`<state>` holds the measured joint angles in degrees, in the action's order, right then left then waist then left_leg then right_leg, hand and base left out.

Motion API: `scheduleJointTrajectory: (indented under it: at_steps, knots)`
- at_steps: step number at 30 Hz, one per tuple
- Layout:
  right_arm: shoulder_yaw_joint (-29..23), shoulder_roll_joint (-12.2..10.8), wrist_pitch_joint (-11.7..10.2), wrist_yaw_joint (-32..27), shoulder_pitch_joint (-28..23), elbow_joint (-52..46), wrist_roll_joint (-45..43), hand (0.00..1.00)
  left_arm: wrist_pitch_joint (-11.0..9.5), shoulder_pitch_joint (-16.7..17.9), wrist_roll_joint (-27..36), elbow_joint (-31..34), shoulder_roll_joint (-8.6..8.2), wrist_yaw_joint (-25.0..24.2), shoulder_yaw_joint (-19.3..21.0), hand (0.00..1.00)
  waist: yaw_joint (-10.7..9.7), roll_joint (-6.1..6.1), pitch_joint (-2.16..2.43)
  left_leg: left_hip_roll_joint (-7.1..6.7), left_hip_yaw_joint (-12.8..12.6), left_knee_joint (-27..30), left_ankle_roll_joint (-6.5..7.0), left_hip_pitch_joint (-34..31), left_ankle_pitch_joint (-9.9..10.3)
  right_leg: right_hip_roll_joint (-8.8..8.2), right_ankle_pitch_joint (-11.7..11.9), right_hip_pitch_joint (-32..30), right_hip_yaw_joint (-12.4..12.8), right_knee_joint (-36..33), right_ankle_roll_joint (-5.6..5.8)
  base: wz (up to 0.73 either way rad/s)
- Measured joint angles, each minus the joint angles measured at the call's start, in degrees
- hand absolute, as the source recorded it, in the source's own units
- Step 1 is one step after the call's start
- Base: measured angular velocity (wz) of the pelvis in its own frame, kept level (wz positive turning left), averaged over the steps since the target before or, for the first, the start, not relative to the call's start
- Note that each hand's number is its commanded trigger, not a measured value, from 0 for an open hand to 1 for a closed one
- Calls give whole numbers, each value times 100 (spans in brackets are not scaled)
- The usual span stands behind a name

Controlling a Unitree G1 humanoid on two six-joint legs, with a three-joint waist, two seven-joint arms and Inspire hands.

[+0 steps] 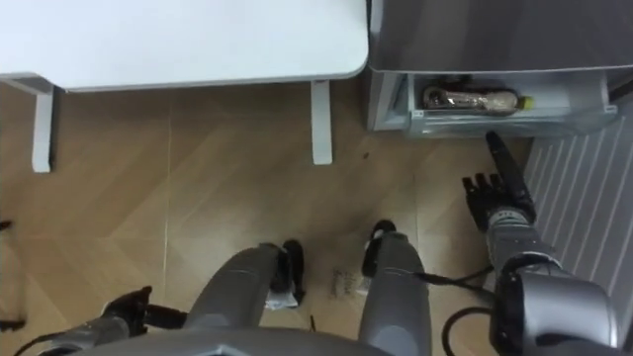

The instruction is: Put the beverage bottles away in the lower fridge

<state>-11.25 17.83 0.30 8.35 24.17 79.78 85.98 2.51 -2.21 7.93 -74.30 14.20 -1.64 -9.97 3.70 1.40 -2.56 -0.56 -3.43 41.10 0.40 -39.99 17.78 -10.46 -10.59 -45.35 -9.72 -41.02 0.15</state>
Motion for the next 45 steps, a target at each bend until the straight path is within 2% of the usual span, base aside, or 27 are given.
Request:
scheduleJointTrajectory:
  at_steps: [5, 9, 15, 21, 27, 32, 35, 38, 41, 43, 45]
  knots:
    - [-4, 235, -6, -155, 419, -275, 199, 0, 3, -53, 716, 20, 20, 144, -99, 0, 91, -11, 2, -3, 65, 717, -11, -854, 123, -56, -83, -774, 31, -599, -68, 9]
    - [0, 464, -30, -202, 687, -443, 267, 0, -4, -79, 943, 119, 19, 320, -172, 0, 148, -39, 4, -16, 130, 1282, -11, -1502, 221, -132, -197, -1360, 20, -1130, -109, 15]
    - [132, 569, -62, -340, 970, -543, 386, 0, 3, -67, 1062, 272, 15, 490, -506, 0, 143, -82, 11, -45, 163, 1799, 8, -2063, 328, -256, -375, -1897, 31, -1677, -207, 10]
    - [247, 638, -69, -503, 971, -861, 428, 0, -12, 55, 1194, 763, 35, 525, -603, 0, 135, -160, 30, -31, 155, 1920, -18, -2462, 310, -254, -367, -2303, 88, -1795, -233, 5]
    - [498, 685, -96, -727, 972, -1059, 629, 0, -58, 65, 1281, 827, 70, 526, -604, 0, 138, -182, 27, -21, 155, 1906, -37, -2550, 299, -245, -352, -2386, 89, -1787, -253, 0]
    - [565, 762, -137, -1124, 973, -1315, 644, 0, -188, 241, 1277, 1052, 214, 644, -595, 0, 148, -208, 25, -33, 149, 1855, -66, -2550, 280, -264, -354, -2393, 87, -1774, -252, 3]
    - [626, 815, -281, -1358, 1002, -1561, 566, 0, -266, 396, 1278, 1140, 237, 692, -582, 0, 199, -212, 23, -21, 138, 1840, -87, -2551, 269, -261, -365, -2403, 84, -1772, -260, 0]
    - [671, 819, -402, -1521, 1257, -1562, 561, 0, -266, 481, 1277, 1140, 236, 709, -583, 0, 230, -214, 22, -25, 138, 1810, -92, -2559, 266, -286, -379, -2427, 63, -1790, -248, 6]
    - [666, 821, -471, -1720, 1412, -1957, 597, 0, -279, 628, 1286, 1304, 246, 719, -577, 0, 236, -222, 24, -40, 145, 1819, -101, -2620, 265, -421, -433, -2490, -41, -1875, -337, 11]
    - [710, 787, -548, -1812, 1371, -2317, 640, 0, -306, 716, 1325, 1315, 253, 719, -561, 0, 198, -239, 27, -38, 171, 1813, -120, -2623, 267, -437, -453, -2488, -67, -1881, -363, 5]
    - [1081, 790, -509, -1930, 1338, -2809, 587, 0, -331, 819, 1340, 1315, 258, 710, -553, 0, 57, -246, 28, -25, 171, 1817, -129, -2635, 262, -441, -456, -2488, -83, -1884, -364, 0]
